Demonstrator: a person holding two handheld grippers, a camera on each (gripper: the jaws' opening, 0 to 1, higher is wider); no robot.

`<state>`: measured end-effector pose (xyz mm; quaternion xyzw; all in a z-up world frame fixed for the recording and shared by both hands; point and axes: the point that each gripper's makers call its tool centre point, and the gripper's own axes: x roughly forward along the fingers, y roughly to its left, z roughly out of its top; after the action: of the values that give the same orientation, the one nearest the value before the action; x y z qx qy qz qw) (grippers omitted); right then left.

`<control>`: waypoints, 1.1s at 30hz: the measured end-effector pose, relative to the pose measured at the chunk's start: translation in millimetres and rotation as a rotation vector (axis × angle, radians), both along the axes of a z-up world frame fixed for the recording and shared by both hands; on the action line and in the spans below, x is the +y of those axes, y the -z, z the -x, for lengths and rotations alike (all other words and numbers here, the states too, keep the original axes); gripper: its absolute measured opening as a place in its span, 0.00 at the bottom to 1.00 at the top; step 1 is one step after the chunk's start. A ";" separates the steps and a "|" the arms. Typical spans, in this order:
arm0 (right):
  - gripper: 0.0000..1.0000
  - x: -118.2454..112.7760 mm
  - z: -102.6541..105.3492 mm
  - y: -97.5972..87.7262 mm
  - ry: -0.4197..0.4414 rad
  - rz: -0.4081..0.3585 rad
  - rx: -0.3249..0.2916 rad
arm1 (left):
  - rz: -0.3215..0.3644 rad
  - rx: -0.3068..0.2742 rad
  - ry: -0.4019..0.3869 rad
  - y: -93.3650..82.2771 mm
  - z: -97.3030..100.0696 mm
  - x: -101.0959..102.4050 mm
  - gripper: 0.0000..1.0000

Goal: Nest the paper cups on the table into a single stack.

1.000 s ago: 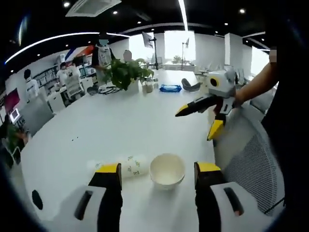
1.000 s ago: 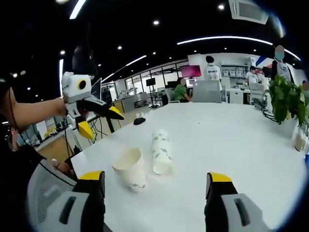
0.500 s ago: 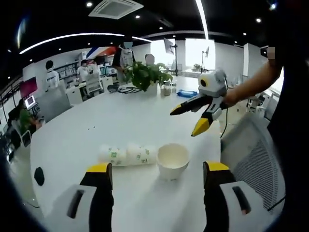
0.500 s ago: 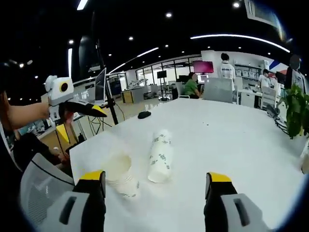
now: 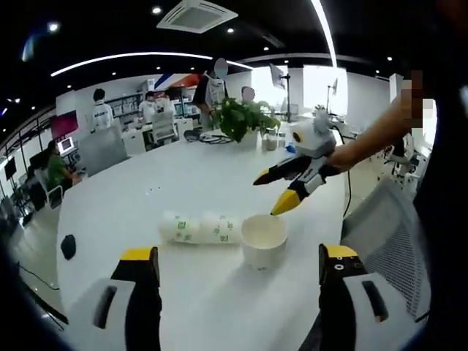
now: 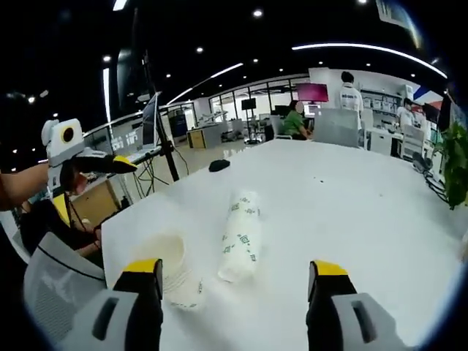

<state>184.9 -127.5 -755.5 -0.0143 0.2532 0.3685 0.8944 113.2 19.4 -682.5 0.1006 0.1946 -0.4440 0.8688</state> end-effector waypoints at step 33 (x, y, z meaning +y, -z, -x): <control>0.73 12.6 -56.4 16.1 0.072 -0.080 0.118 | 0.059 0.008 -0.059 11.0 18.3 -2.3 0.99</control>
<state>241.3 -114.9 -771.6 0.0524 0.2911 0.3461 0.8903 94.9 17.1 -693.5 0.0674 0.1876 -0.4240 0.8835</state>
